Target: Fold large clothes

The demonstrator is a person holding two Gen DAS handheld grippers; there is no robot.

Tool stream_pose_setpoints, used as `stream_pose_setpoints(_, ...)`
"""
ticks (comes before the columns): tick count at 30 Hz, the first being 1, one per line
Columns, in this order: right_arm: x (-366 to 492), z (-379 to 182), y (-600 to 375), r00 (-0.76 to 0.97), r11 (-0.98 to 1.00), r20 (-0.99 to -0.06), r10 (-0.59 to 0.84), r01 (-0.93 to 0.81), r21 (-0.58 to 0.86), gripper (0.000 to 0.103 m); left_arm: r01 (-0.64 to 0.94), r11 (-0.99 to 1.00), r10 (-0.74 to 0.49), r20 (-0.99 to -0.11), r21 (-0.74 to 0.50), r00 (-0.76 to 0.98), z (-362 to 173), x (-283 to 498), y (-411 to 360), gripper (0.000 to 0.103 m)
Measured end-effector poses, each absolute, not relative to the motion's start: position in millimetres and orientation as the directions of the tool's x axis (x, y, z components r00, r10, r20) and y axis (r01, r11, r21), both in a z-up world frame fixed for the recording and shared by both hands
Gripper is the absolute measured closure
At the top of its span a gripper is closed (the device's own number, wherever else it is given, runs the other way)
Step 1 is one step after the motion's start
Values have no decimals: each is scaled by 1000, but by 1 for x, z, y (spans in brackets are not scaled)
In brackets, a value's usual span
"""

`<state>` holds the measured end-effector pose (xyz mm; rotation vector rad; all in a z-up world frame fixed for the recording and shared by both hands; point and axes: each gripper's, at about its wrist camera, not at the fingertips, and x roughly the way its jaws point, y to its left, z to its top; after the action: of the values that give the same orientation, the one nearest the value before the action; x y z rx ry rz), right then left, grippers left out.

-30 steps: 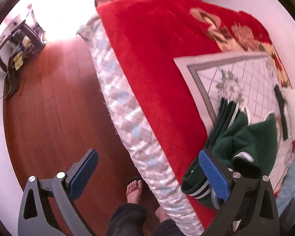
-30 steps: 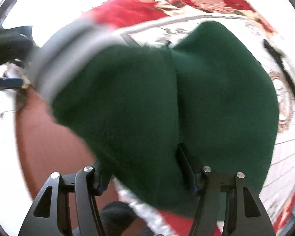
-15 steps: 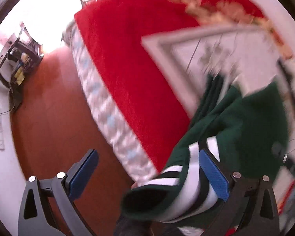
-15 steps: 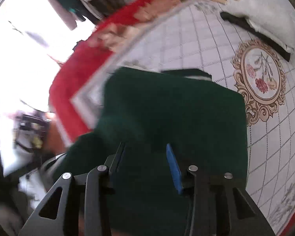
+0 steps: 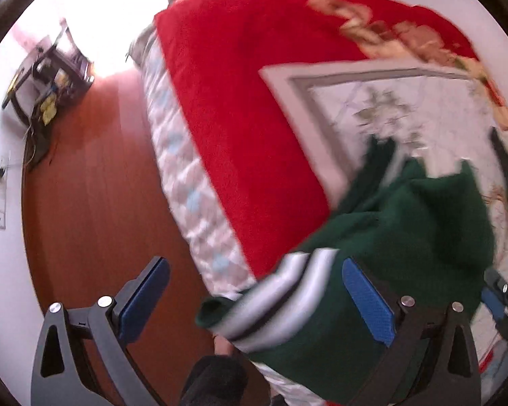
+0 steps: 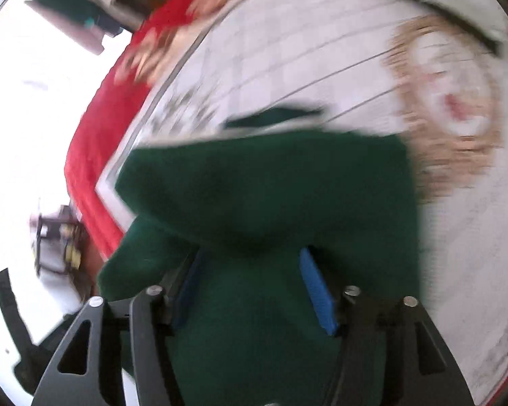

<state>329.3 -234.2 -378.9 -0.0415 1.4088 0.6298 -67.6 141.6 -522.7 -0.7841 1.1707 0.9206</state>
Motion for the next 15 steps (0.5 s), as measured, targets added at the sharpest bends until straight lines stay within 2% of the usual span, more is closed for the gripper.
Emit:
stream_pose_setpoints(1, 330, -371, -256, 54, 841, -918, 394, -424, 336, 26, -900, 435, 189, -973, -38, 133, -520, -65, 137, 0)
stream_pose_setpoints(3, 338, -376, -300, 66, 858, -921, 384, -394, 329, 24, -888, 457, 195, -970, -40, 144, -516, -57, 125, 0)
stream_pose_setpoints(6, 358, -418, -352, -50, 845, -895, 443, -310, 435, 23, -872, 489, 174, -976, -32, 133, -528, -41, 110, 0)
stream_pose_setpoints(7, 362, -432, -361, -91, 822, -872, 482, -297, 486, 19, -871, 490, 158, -979, -34, 127, -534, -35, 107, 0)
stream_pose_setpoints(10, 378, -476, -380, -270, 692, -709, 652, -170, 701, 15, -865, 501, 154, -983, -9, 99, -540, -19, 99, 0)
stream_pose_setpoints(12, 386, -509, -379, -397, 586, -547, 737, -29, 810, 11, -861, 508, 170, -981, 2, 98, -540, -10, 94, 0)
stream_pose_setpoints(14, 388, -522, -371, -463, 513, -458, 759, -7, 858, 10, -861, 509, 181, -979, 9, 97, -540, -2, 94, 0)
stream_pose_setpoints(15, 389, -522, -365, -468, 499, -455, 758, -33, 866, 14, -861, 508, 188, -977, 14, 95, -539, 2, 94, 0)
